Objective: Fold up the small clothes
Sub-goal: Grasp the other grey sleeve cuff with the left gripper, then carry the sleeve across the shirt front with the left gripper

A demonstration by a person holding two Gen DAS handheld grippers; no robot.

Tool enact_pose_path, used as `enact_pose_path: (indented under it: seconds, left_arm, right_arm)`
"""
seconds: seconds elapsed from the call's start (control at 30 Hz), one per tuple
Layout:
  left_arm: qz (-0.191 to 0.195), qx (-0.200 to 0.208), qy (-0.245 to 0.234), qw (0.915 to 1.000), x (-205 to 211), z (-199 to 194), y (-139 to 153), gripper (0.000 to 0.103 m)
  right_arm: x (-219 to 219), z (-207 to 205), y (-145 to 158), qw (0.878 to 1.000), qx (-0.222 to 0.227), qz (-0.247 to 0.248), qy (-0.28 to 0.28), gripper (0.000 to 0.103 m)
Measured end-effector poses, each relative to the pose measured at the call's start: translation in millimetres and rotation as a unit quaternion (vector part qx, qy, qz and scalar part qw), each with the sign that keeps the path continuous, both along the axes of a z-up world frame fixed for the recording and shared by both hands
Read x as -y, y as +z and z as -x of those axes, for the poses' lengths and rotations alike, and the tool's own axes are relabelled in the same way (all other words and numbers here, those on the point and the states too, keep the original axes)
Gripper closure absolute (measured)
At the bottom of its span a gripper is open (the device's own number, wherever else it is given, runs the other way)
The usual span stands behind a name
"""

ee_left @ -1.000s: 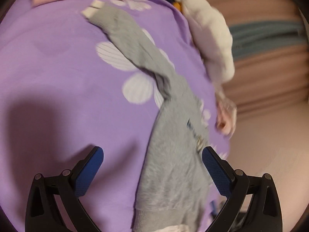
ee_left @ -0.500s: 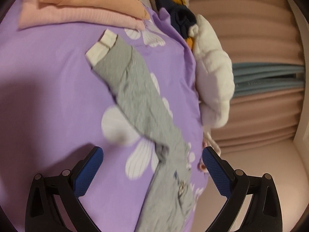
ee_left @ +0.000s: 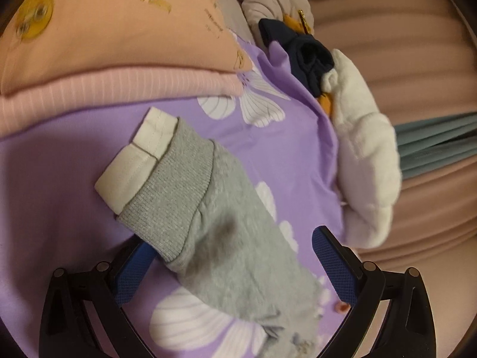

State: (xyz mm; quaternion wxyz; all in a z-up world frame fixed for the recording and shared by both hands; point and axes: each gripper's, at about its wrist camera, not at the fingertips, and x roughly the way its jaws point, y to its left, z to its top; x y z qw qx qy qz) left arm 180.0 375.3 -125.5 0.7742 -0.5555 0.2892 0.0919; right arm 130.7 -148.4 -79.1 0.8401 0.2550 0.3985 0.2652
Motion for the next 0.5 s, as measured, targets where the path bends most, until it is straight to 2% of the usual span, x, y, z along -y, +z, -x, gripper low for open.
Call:
enact_pose_path:
  seconds: [0.03,0.07,0.13,0.17,0.2,0.23,0.33,0.5]
  left_arm:
    - [-0.017,-0.010,0.004,0.9998,2.7,-0.7,2.1,0.007]
    - [-0.030,-0.020,0.005,0.9993,4.3,-2.3,3.0,0.017]
    - [-0.049,-0.041,0.000,0.9979,6.4,-7.6,2.9,0.050]
    - [-0.052,-0.051,-0.003,0.9973,6.4,-8.9,1.1,0.058]
    - [-0.058,-0.064,-0.004,0.9963,6.0,-9.6,0.0,0.076]
    - [-0.068,-0.084,-0.004,0.9941,5.8,-10.1,-1.0,0.088]
    - [-0.082,-0.091,-0.007,0.9924,6.9,-8.4,3.4,0.088]
    - [-0.160,-0.072,-0.042,0.9835,34.3,-13.1,42.8,0.089]
  right_arm:
    - [-0.6,-1.4,-1.0,1.000,-0.001,0.003,0.000,0.042]
    - [-1.7,-2.7,-2.6,1.000,-0.003,0.003,0.001,0.042]
    - [-2.1,-5.4,-6.4,1.000,-0.008,0.001,0.003,0.042]
    - [-3.0,-5.6,-8.0,1.000,-0.010,0.000,0.004,0.042]
    - [-3.7,-6.2,-9.4,1.000,-0.011,0.001,0.006,0.042]
    - [-3.2,-5.3,-10.6,1.000,-0.012,0.003,0.006,0.042]
    - [-1.7,-3.6,-13.1,1.000,-0.014,0.010,0.006,0.042]
    - [10.8,0.5,-14.1,1.000,-0.012,0.001,-0.007,0.041]
